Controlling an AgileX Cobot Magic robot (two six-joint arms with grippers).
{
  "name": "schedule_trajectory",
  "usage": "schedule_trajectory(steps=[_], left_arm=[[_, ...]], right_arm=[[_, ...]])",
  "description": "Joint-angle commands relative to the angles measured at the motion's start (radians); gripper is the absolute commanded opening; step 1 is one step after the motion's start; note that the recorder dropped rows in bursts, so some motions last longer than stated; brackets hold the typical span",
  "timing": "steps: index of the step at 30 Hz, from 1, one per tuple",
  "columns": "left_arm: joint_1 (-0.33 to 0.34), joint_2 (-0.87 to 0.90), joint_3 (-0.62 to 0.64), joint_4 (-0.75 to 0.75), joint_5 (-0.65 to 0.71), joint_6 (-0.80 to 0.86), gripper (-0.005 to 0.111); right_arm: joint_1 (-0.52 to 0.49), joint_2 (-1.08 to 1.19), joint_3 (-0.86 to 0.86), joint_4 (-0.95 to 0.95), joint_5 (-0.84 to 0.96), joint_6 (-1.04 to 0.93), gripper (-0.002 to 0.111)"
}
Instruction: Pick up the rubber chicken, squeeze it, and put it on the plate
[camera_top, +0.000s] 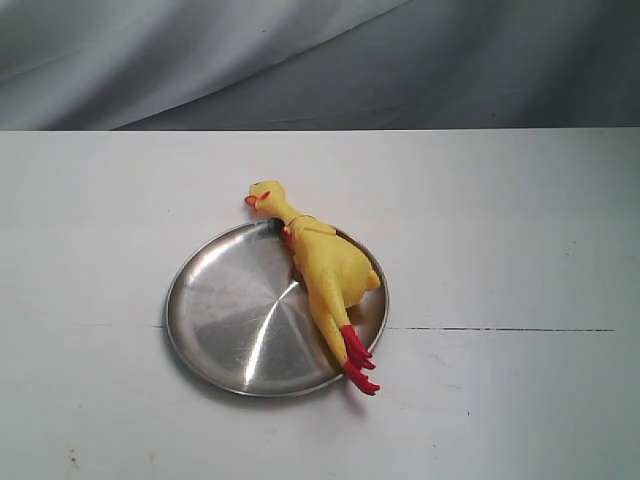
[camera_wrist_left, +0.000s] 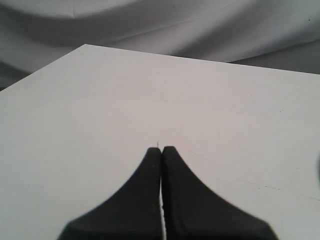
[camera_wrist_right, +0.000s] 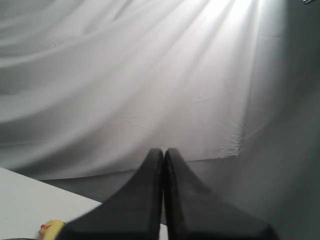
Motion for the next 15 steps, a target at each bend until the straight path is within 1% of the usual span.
schedule_trajectory(steps=[1, 12, 14, 15], left_arm=[[0.001, -0.004, 0.005, -0.004, -0.018, -0.004, 0.000], [0.001, -0.004, 0.005, -0.004, -0.018, -0.004, 0.000], [0.001, -0.004, 0.005, -0.004, -0.018, -0.004, 0.000], [0.001, -0.004, 0.005, -0.004, -0.018, -0.004, 0.000]], right_arm=[[-0.002, -0.003, 0.004, 0.003, -0.004, 0.005, 0.000], [-0.006, -0.003, 0.004, 0.010, 0.002, 0.016, 0.000], [-0.047, -0.003, 0.004, 0.016, 0.003, 0.040, 0.000], [-0.085, -0.003, 0.004, 0.020, 0.005, 0.056, 0.000]])
